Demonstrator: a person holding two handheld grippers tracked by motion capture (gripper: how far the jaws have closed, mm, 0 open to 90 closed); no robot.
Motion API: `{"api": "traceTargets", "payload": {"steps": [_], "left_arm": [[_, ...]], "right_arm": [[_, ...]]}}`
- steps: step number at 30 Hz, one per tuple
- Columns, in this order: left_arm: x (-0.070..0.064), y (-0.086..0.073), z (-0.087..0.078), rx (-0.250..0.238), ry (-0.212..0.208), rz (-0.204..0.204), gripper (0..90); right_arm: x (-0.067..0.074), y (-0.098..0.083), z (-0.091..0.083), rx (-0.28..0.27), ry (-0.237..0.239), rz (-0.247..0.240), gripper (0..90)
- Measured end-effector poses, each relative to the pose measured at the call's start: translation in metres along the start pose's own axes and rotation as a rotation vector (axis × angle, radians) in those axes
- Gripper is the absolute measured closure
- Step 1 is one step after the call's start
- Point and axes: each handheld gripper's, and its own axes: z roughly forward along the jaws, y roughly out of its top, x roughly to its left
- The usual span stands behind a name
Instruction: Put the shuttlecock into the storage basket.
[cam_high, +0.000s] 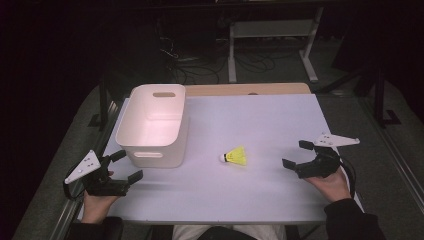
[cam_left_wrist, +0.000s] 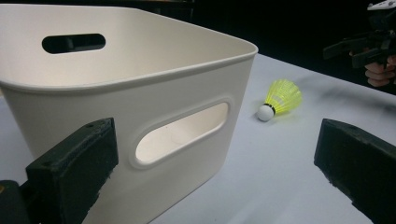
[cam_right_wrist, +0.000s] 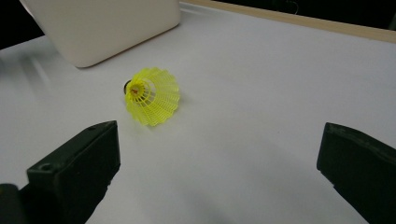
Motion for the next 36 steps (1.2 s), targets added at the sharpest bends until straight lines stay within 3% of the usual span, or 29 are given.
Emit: {"api": "traceTargets", "payload": {"steps": [5,10,21,28,36], "left_arm": [[-0.0001,-0.0001,-0.0003,0.000,0.003,-0.001,0.0],[0.0004,0.0000,-0.0002,0.008,0.017,0.000,0.0],[-0.0002,0.0003,-0.0034,-0.011,0.022,-0.007,0.0],[0.0021,0.0012,-0.0069,0.000,0.047,0.013,0.0],[0.0028,0.0061,-0.0089,0.004,0.023,0.016,0.0]], "right_arm": [[0.0009,-0.0001,-0.0007,-0.004,-0.002,-0.002,0.0],[0.0014,-0.0002,-0.0045,-0.046,-0.005,0.007,0.0],[0.0017,-0.0007,-0.0047,-0.042,0.003,0.010,0.0],[0.0026,-0.0007,-0.0057,-0.046,0.006,0.004,0.0],[0.0034,-0.0006,-0.0062,-0.052,0.013,-0.001,0.0]]}}
